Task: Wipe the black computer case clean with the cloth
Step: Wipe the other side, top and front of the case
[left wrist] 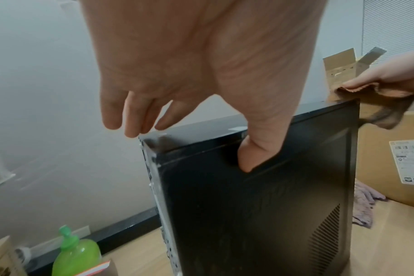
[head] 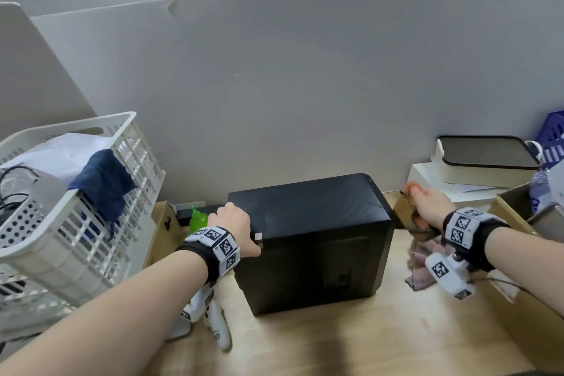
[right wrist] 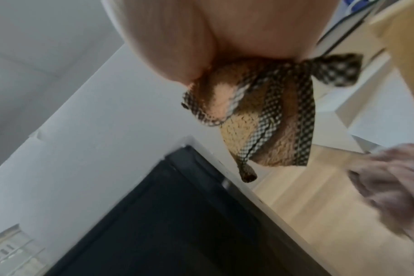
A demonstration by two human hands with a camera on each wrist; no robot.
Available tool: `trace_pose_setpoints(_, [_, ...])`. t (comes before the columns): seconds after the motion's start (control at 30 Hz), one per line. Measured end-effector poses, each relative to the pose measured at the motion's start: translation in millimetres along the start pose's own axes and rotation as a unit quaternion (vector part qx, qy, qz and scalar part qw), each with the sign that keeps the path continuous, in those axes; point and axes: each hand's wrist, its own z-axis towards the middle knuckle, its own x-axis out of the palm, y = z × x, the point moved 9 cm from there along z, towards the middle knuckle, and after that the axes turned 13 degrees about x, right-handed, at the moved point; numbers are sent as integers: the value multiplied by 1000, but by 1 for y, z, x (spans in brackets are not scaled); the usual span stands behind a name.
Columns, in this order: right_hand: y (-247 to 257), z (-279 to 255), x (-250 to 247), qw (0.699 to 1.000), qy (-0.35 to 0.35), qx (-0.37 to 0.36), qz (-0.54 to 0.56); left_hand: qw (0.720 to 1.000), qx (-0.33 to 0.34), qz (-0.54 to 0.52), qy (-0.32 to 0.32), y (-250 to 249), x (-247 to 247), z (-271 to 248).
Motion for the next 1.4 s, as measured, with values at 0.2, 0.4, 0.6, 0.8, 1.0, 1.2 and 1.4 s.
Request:
trace_pose_setpoints(0.2, [90,21,6,989,15,-142,-35,996,-17,-61,-66,12,-1,-3])
trace_pose_setpoints(0.4, [117,30,68,950,119,-202,-208,994,-23,-85,-60,8,2,6])
trace_pose_setpoints(0.6, [119,46,84,933,106,-211,-270,992,-14,-78,-97,5,-7,18])
trace_pose_setpoints(0.8, [114,47,73,926,76,-205,-307,980,-116,-44,-153,26,-22,22])
trace_pose_setpoints(1.0, [94,46,67,934,54,-182,-304,940,-191,-280,-45,16,16,35])
trace_pose_setpoints(1.2, [95,36,66,938,43,-170,-299,740,-101,-644,166,-110,22,29])
trace_pose_setpoints(1.4, [87,16,61,934,9,-154,-323,674,-156,-716,95,-108,19,30])
